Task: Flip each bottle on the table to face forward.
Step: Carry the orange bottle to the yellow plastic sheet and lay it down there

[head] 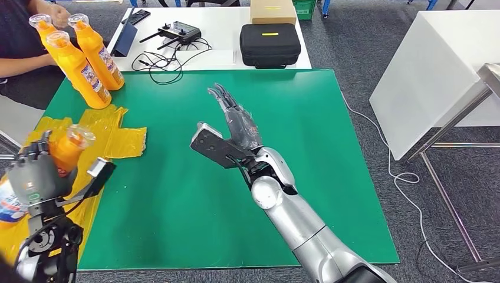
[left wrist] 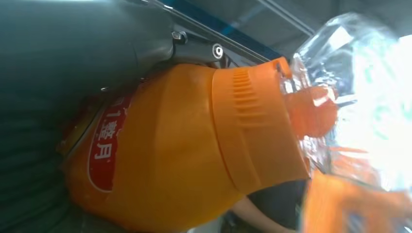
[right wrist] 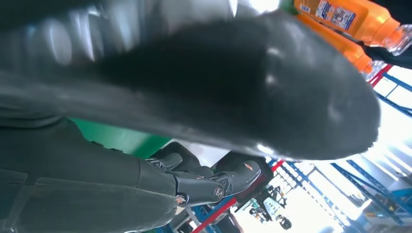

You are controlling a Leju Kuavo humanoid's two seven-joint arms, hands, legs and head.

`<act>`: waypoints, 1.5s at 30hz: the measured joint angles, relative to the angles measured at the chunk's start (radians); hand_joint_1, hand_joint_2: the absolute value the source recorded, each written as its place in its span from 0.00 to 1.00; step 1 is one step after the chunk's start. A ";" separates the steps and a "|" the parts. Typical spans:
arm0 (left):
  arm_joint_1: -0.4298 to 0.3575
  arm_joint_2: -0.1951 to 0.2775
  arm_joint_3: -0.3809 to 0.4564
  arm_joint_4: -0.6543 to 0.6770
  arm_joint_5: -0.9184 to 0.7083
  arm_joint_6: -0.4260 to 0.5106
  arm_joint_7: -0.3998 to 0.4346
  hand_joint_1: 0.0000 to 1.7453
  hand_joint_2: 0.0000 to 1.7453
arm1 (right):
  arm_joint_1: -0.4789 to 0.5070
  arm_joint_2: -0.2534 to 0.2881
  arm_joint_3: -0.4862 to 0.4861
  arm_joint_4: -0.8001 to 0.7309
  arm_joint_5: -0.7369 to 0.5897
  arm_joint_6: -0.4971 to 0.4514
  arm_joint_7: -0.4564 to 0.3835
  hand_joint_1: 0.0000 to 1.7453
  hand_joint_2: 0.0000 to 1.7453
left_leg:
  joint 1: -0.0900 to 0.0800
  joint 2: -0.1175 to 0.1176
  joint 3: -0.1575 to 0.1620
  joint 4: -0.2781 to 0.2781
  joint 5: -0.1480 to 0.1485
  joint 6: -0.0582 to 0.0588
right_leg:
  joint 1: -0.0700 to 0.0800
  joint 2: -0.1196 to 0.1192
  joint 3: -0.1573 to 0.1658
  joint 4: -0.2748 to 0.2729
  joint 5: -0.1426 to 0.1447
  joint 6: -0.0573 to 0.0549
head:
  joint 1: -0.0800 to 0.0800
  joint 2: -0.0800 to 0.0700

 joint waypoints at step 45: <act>-0.190 0.122 -0.329 0.669 0.114 -0.127 0.010 0.00 0.00 | 0.100 -0.106 0.009 -0.071 -0.024 0.047 -0.002 0.00 0.00 | -0.001 -0.005 0.008 0.000 0.002 0.000 | -0.001 -0.004 0.010 0.000 0.000 0.000 | 0.000 0.000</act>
